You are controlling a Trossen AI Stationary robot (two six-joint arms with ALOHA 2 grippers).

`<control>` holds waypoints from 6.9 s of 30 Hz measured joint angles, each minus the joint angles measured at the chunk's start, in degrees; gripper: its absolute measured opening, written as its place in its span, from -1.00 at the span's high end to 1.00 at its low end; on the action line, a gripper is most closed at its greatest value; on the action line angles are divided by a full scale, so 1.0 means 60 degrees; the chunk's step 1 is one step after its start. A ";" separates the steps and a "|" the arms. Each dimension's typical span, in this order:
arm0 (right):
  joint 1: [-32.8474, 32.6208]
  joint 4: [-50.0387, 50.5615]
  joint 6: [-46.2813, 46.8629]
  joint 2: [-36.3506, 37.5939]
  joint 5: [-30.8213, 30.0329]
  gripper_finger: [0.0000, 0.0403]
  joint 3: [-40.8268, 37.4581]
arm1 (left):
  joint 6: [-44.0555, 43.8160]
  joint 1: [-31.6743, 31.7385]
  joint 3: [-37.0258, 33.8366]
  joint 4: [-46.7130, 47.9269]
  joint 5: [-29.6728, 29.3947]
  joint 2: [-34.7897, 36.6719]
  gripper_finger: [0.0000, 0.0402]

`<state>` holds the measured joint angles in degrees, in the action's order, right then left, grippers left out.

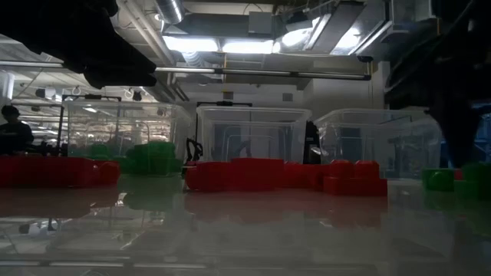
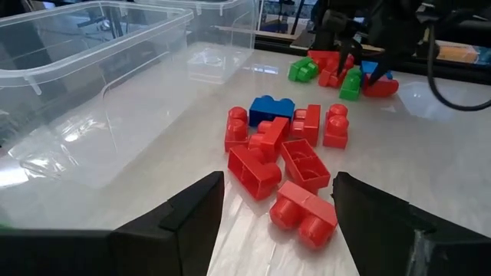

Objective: Sort blocks
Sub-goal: Put the green game piece into the left transparent bin

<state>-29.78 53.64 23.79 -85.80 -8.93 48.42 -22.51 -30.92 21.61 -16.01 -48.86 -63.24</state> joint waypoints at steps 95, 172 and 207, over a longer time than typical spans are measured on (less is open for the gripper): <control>0.7659 -1.1201 -0.9283 -0.7353 0.1340 -0.46 1.0014 | -0.0814 -0.0121 -0.0004 0.0367 0.0222 -0.0058 -0.15; 0.3653 -0.1308 0.0918 0.3377 -0.1005 -0.34 -0.3737 | 0.0971 0.2098 0.0936 -0.0971 0.2547 -0.1938 -0.15; 0.4274 -0.9017 -0.5714 0.2447 -0.2379 0.13 -0.0432 | 0.0789 0.1860 0.0918 0.0706 0.2518 -0.0678 -0.15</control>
<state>-4.13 -0.46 -10.49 -71.12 -23.20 45.83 -17.78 -19.76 27.11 -11.77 -33.76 -67.31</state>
